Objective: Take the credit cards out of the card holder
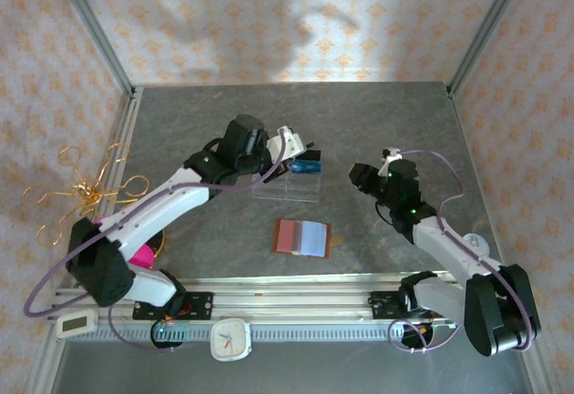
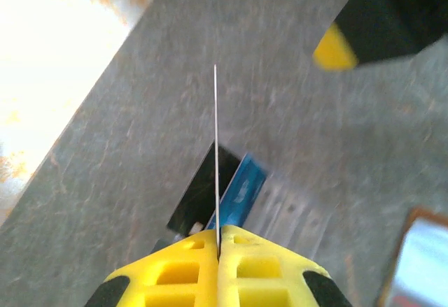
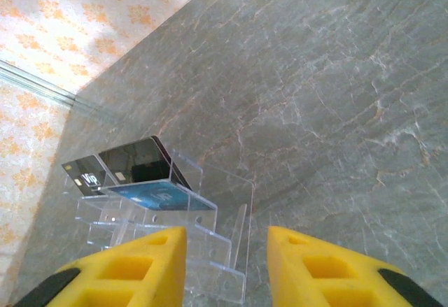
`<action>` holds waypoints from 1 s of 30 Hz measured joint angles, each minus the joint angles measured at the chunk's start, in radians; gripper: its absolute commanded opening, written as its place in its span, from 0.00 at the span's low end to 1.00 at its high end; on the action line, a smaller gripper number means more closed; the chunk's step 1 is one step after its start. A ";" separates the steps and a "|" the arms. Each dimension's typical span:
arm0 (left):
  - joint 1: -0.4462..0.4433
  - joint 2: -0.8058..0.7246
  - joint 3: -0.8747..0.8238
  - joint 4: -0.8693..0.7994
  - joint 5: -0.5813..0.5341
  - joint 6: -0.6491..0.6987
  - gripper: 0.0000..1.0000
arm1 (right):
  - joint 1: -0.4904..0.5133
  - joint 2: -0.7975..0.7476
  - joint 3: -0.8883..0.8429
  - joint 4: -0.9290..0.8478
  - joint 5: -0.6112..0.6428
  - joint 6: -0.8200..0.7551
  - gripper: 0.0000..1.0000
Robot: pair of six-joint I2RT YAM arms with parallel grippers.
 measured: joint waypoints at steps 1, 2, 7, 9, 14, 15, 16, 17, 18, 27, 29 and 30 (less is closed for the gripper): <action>0.009 0.026 0.018 -0.020 0.003 0.038 0.00 | 0.000 -0.011 -0.006 -0.010 0.000 0.001 0.34; 0.015 0.050 0.032 -0.041 0.006 0.076 0.00 | 0.000 -0.020 -0.008 -0.023 0.000 0.002 0.34; 0.054 0.135 0.115 -0.142 0.071 0.208 0.00 | 0.000 -0.033 -0.006 -0.074 0.000 0.000 0.34; 0.071 0.170 0.174 -0.182 0.101 0.256 0.00 | 0.000 -0.033 -0.006 -0.106 0.001 -0.001 0.33; 0.083 0.259 0.327 -0.281 0.126 0.362 0.00 | 0.000 -0.031 0.012 -0.179 0.019 -0.007 0.33; 0.083 0.277 0.349 -0.295 0.127 0.375 0.00 | 0.000 -0.029 0.018 -0.191 0.024 -0.008 0.33; 0.082 0.293 0.366 -0.304 0.128 0.386 0.00 | 0.000 -0.026 0.024 -0.201 0.033 -0.012 0.33; 0.082 0.309 0.377 -0.312 0.132 0.396 0.00 | 0.000 -0.023 0.029 -0.210 0.041 -0.016 0.33; 0.082 0.318 0.381 -0.315 0.137 0.400 0.00 | 0.000 -0.019 0.036 -0.220 0.050 -0.019 0.33; 0.083 0.354 0.394 -0.332 0.205 0.404 0.00 | 0.000 0.044 0.101 -0.259 0.095 -0.051 0.33; 0.083 0.388 0.426 -0.340 0.205 0.408 0.00 | 0.000 0.045 0.102 -0.262 0.098 -0.055 0.33; 0.084 0.408 0.439 -0.340 0.205 0.408 0.00 | 0.000 0.046 0.102 -0.266 0.101 -0.057 0.33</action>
